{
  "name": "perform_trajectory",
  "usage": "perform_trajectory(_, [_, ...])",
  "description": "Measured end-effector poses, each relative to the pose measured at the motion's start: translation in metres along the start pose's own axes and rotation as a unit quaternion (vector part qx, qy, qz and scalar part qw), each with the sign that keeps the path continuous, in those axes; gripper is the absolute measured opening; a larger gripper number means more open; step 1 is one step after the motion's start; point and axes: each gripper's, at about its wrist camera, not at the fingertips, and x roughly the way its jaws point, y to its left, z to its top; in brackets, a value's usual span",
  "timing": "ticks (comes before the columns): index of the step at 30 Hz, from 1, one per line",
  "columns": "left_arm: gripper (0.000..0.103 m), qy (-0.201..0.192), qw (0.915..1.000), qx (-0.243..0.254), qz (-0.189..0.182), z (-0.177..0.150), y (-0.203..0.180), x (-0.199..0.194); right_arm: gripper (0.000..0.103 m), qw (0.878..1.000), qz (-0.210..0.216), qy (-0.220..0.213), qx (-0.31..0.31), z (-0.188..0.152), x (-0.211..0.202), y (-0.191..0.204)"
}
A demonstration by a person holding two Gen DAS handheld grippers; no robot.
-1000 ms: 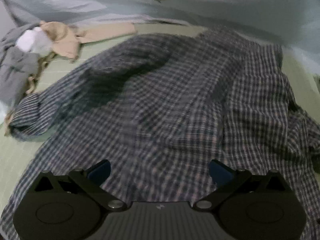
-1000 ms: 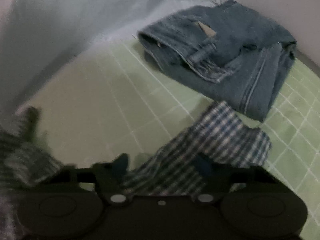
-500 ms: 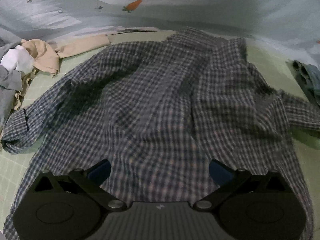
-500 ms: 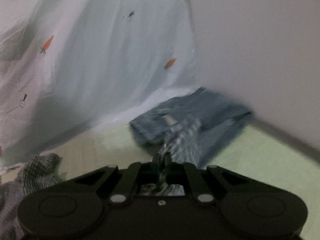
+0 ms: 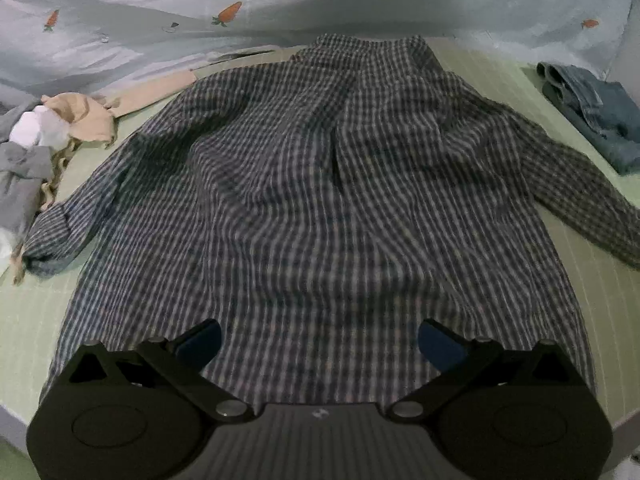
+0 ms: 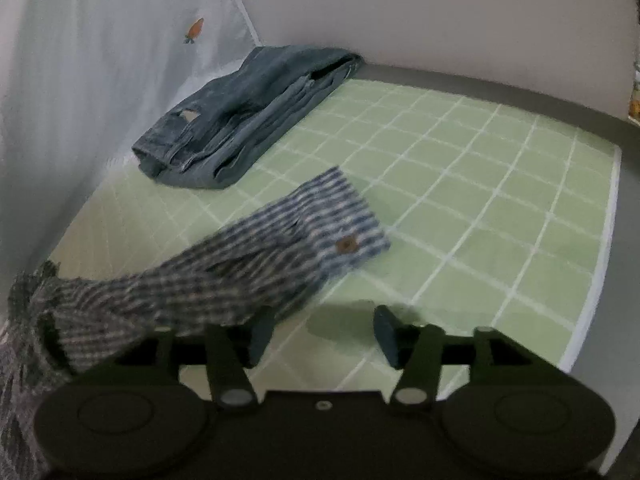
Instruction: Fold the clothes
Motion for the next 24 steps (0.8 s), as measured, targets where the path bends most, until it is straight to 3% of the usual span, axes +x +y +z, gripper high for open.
perform_trajectory(4, [0.103,0.002,0.9998,-0.009,0.019,-0.02,-0.008,-0.014,0.075,1.0,-0.002,-0.016,-0.011,0.015,0.017,-0.007])
perform_trajectory(8, [0.103,0.01,0.9991,-0.02,0.036,-0.037,-0.016,-0.024,0.072,0.999,0.005,-0.02,-0.033,0.029,0.033,-0.011])
perform_trajectory(9, [0.103,0.012,0.999,-0.021,0.039,-0.04,-0.019,-0.026,0.066,0.999,0.018,-0.014,-0.048,0.032,0.039,-0.01])
perform_trajectory(11, [0.103,0.015,0.9987,-0.023,0.043,-0.047,-0.023,-0.03,0.034,0.993,0.033,0.002,-0.11,0.038,0.049,-0.001])
perform_trajectory(14, [0.103,0.013,0.9983,-0.027,0.051,-0.051,-0.03,-0.034,0.016,0.984,0.06,-0.009,-0.166,0.053,0.048,0.005])
perform_trajectory(18, [0.103,-0.006,0.9977,-0.041,0.054,-0.051,-0.031,-0.041,0.015,0.991,0.023,-0.073,-0.111,0.08,0.037,-0.018])
perform_trajectory(20, [0.103,-0.015,0.9973,-0.046,0.054,-0.049,-0.029,-0.044,0.017,0.992,-0.021,-0.069,-0.101,0.086,0.043,-0.026])
perform_trajectory(21, [0.103,-0.016,0.9972,-0.047,0.055,-0.047,-0.028,-0.044,0.021,0.991,-0.045,-0.059,-0.111,0.086,0.048,-0.026])
perform_trajectory(24, [0.103,-0.021,0.9965,-0.05,0.063,-0.04,-0.019,-0.043,0.055,0.984,-0.057,-0.051,-0.158,0.079,0.047,-0.013])
